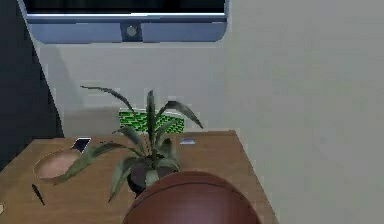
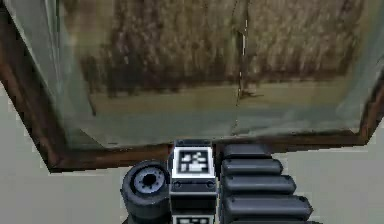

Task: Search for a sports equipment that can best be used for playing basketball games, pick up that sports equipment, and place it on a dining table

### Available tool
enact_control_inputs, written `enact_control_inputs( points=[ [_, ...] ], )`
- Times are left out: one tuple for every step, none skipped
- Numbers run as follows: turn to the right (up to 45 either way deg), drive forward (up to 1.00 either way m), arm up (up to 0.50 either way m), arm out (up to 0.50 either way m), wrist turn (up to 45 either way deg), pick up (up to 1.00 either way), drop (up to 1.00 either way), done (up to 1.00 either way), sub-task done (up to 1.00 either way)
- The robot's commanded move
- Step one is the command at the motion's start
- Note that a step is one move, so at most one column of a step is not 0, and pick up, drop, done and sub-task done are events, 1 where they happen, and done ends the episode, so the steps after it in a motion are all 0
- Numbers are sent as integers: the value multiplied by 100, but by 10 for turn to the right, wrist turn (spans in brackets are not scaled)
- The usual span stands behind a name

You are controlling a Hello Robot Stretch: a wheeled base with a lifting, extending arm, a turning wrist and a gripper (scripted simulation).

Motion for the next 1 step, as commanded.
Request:
enact_control_inputs(
  points=[
    [-450,0,0,0,0,0,0,0,0]
  ],
)
